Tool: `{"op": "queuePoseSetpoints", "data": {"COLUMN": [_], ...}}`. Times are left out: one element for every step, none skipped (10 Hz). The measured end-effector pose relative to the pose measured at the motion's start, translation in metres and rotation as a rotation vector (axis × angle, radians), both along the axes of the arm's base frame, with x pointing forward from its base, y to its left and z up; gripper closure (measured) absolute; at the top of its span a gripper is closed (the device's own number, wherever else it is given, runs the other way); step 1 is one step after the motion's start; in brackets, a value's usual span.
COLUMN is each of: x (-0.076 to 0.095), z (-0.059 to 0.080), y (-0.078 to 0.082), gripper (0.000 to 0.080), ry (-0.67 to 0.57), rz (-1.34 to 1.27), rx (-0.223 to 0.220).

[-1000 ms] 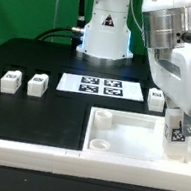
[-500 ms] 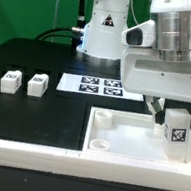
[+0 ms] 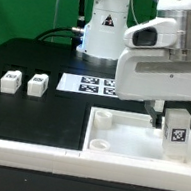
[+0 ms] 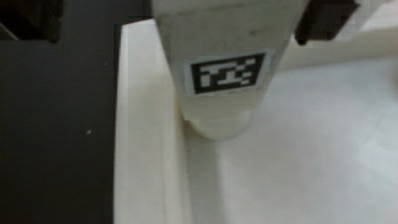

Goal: Assemble one leg

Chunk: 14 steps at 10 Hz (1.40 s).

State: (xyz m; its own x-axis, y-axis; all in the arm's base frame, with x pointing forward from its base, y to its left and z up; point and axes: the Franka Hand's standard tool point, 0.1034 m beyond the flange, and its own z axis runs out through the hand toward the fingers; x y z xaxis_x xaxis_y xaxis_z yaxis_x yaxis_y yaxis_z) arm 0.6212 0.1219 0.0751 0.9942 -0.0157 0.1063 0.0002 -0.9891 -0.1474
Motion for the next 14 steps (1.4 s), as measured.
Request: {"op": "queuePoseSetpoints", "data": {"x": [0.0,0.0,-0.0001,-0.0001,-0.0002,-0.0002,0.0005,0.0007,0.0006,0.0006,0.0006,0.0006,0.0006,0.0007], "z": [-0.0003,-0.0011,-0.0011,-0.0012,-0.0012,-0.0012,-0.001,-0.0016,-0.0018,-0.0018,-0.0019,-0.002,-0.002,-0.0023], "y": [-0.0006,-0.0033,-0.0026,-0.0027,-0.0027,-0.0027,-0.0045,-0.0067,-0.0068,-0.007,-0.0071,-0.0075,-0.0077,-0.009], "gripper": [0.015,0.015,0.015,0.015,0.0239,0.0239,0.0438,0.0502,0.0502,0.0502,0.0502,0.0502,0.0502,0.0502], "ry": [-0.013,-0.015,-0.015,-0.015,-0.015,-0.015,-0.017,-0.016,-0.016,-0.013,-0.013,0.0,0.013,0.031], "rz": [0.097,0.12,0.119,0.119,0.119,0.119,0.118,0.115,0.114,0.094,0.093,0.005,-0.084,-0.216], "rx": [-0.014,-0.017,-0.017,-0.017,-0.017,-0.017,-0.019,-0.021,-0.021,-0.018,-0.018,-0.007,0.004,0.025]}}
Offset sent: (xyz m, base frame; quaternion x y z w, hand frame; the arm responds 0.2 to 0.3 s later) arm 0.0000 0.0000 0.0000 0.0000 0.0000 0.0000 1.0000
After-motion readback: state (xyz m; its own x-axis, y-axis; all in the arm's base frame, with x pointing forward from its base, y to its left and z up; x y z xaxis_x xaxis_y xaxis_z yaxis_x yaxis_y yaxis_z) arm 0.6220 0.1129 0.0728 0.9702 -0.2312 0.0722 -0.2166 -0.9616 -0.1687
